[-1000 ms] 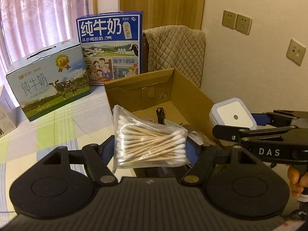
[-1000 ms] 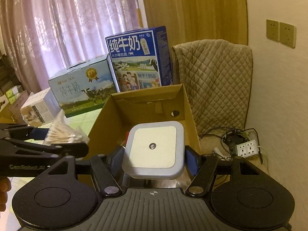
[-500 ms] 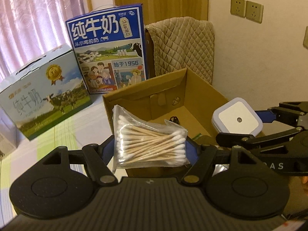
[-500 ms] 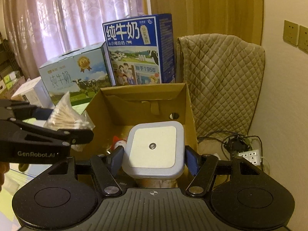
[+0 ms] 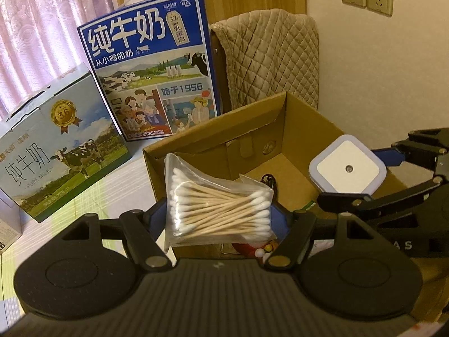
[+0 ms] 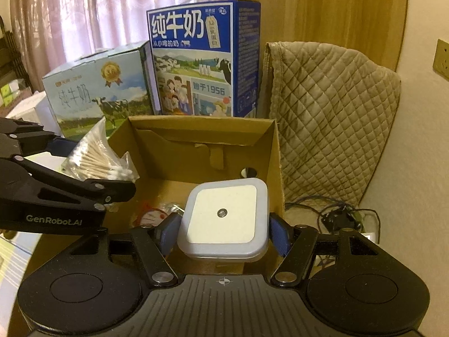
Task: Organize objects
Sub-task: 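Open the right tool to drop the night light into the box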
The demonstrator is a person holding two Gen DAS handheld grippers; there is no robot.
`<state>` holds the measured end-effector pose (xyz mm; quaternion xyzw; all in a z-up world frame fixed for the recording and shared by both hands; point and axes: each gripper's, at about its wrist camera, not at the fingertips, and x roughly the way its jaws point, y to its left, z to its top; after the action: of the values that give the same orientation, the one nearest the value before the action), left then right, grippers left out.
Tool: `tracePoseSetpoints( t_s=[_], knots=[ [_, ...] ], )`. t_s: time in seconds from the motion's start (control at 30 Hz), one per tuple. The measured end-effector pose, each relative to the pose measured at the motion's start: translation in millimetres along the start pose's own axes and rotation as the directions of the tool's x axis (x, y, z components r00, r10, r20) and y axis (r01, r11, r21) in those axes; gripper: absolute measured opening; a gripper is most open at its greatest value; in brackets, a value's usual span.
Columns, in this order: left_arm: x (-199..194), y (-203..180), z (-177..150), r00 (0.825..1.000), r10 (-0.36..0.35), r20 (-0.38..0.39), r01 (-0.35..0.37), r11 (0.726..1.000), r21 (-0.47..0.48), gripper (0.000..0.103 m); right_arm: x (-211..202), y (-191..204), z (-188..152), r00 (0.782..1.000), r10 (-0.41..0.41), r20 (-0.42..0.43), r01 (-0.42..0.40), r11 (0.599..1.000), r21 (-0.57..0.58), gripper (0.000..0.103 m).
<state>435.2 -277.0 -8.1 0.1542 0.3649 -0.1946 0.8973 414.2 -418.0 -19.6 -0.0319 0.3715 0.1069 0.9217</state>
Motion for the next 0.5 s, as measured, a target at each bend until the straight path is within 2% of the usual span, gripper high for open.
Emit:
tracePoseSetpoints(
  t_s=[0.5],
  knots=[
    [11.8, 0.7, 0.5, 1.0, -0.001, -0.025, 0.002, 1.0, 0.015, 0.07, 3.2, -3.9, 3.5, 1.0, 0.008, 0.015, -0.008, 1.0, 0.0, 0.064]
  ],
)
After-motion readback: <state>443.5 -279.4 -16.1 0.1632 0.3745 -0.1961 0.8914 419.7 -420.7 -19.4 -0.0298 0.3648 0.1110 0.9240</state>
